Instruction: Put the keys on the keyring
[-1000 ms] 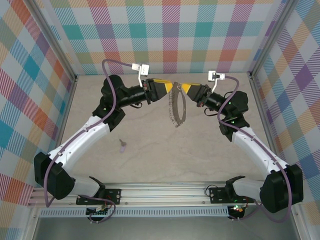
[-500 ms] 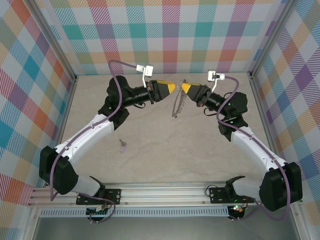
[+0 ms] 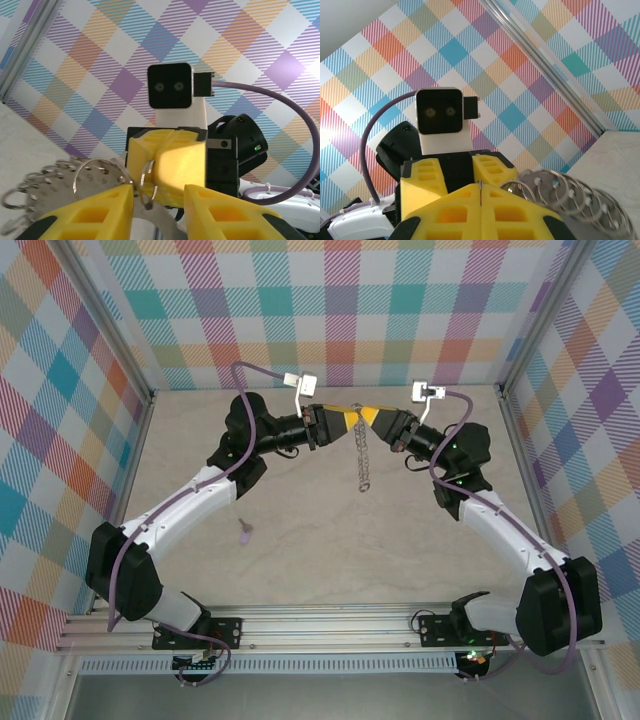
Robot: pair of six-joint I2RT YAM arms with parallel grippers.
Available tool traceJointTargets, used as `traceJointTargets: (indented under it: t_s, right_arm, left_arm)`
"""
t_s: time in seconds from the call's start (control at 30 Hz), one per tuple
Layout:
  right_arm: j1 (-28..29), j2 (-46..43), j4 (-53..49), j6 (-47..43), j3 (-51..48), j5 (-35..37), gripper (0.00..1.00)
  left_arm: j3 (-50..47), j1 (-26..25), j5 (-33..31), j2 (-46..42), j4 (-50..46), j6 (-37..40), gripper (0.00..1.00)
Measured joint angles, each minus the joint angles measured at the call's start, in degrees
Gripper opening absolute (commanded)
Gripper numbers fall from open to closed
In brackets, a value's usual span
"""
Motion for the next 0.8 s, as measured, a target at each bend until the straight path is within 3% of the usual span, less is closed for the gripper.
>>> traceJointTargets:
  t_s: [0.1,0.27,0.43,0.5,0.6,0.63,0.7,0.8]
  right_arm:
    - [0.0,0.2,0.2,0.0,0.0,0.0,0.0]
    - [0.0,0.3,1.4,0.2,0.0,0.0,0.0]
    - [0.0,0.6,2.4,0.6,0.0,0.0,0.0]
    - [0.0,0.7,2.7,0.9,0.0,-0.1,0.0]
    - [0.0,0.7,2.2,1.0,0.0,-0.2,0.37]
    - [0.0,0.6,1.5,0.9,0.0,-0.1,0.44]
    - [0.0,0.0,-1.9,-0.5,0.1,0.2,0.51]
    - [-0.5,-2.2,-9.1,-2.9,0.1,0.7,0.53]
  left_arm:
    - [0.2,0.0,0.0,0.3,0.3,-0.5,0.21]
    - [0.4,0.0,0.0,0.7,1.2,-0.9,0.21]
    - [0.4,-0.1,0.0,0.7,1.3,-1.1,0.02]
    - [0.4,-0.1,0.0,0.7,1.3,-1.2,0.0]
    - [0.8,-0.2,0.2,0.7,0.4,-0.7,0.0]
    - [1.1,-0.2,0.4,0.7,-0.7,0.0,0.0]
    - [2.1,-0.3,1.0,0.8,-3.1,1.7,0.0]
    - [4.6,-0.4,2.0,1.0,-8.0,5.2,0.0]
